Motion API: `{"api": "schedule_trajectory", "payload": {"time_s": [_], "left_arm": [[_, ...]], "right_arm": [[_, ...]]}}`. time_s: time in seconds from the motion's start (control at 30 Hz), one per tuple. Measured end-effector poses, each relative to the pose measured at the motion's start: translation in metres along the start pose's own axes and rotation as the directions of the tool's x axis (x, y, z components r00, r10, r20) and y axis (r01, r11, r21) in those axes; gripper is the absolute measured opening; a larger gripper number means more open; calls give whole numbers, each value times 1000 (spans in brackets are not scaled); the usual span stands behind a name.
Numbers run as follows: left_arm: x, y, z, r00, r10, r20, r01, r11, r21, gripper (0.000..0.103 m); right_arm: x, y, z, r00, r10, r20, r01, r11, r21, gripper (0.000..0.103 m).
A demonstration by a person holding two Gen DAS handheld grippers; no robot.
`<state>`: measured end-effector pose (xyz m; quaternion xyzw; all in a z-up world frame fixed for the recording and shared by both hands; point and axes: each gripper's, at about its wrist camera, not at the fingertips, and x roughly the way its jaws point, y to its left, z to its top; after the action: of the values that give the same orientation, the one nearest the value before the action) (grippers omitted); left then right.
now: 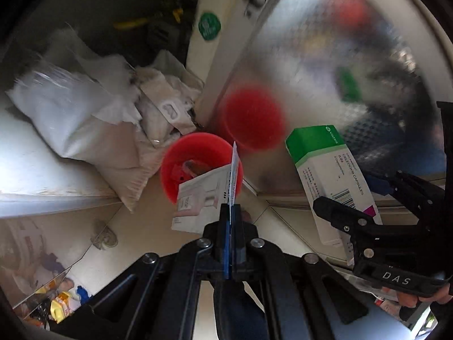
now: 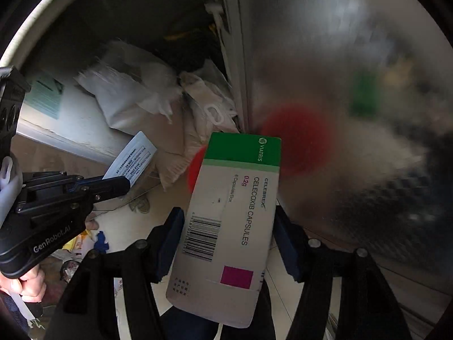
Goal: Collect trash
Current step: 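Open the left gripper over the red bucket, dropping the sachet, then open the right gripper over the red bucket, dropping the Celecoxib box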
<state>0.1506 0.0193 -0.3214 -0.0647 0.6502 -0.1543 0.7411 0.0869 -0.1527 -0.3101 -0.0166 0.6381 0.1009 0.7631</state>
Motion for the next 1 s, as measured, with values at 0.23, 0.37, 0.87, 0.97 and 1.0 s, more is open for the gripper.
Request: {"api": "schedule_trajectory", "payload": {"time_s": [0.23,0.37,0.87,0.97,1.0], "left_arm": [[48,13,3,999,1,-38,0,1000,31,0],[63,15,8,998,5,-65,-1,998,64,0],[92,19,27,990,36,-134,-24,995,94,45],[89,23,24,990,46,-132,-32,994,101,45],[89,25,23,990,59,-129,-45,993,109,45]], "right_arm": [[54,-16,-2,999,3,-40,-1,999,46,60],[73,-22,-1,999,29,-41,-25,995,96,60],[89,-37,-6,998,31,-57,-18,976,216,59],[89,-36,-6,997,28,-65,-14,980,199,59],[89,-35,-6,997,26,-67,-13,982,187,59]]}}
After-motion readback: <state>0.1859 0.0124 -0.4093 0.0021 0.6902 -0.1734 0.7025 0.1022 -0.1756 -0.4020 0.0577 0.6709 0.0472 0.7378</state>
